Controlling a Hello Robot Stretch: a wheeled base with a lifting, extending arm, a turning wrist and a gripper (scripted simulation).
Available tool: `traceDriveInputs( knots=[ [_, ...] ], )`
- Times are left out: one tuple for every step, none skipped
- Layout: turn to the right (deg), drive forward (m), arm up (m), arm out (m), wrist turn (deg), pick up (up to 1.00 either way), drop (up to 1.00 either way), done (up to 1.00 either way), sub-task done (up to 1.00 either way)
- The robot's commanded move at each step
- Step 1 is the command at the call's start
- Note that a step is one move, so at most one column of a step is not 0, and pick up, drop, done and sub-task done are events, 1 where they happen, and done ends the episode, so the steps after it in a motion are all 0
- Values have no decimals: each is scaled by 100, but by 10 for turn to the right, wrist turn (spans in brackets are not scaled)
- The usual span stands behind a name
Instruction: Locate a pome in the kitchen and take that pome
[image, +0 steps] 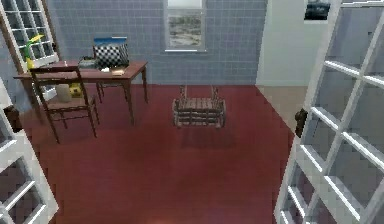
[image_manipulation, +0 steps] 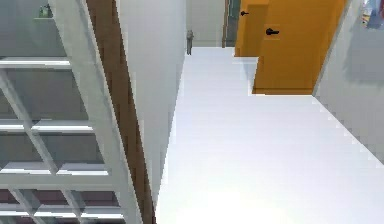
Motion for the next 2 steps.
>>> traceDriveInputs(
  knots=[
    [150,0,0,0,0,0,0,0,0],
    [30,0,0,0,0,0,0,0,0]
  ],
)
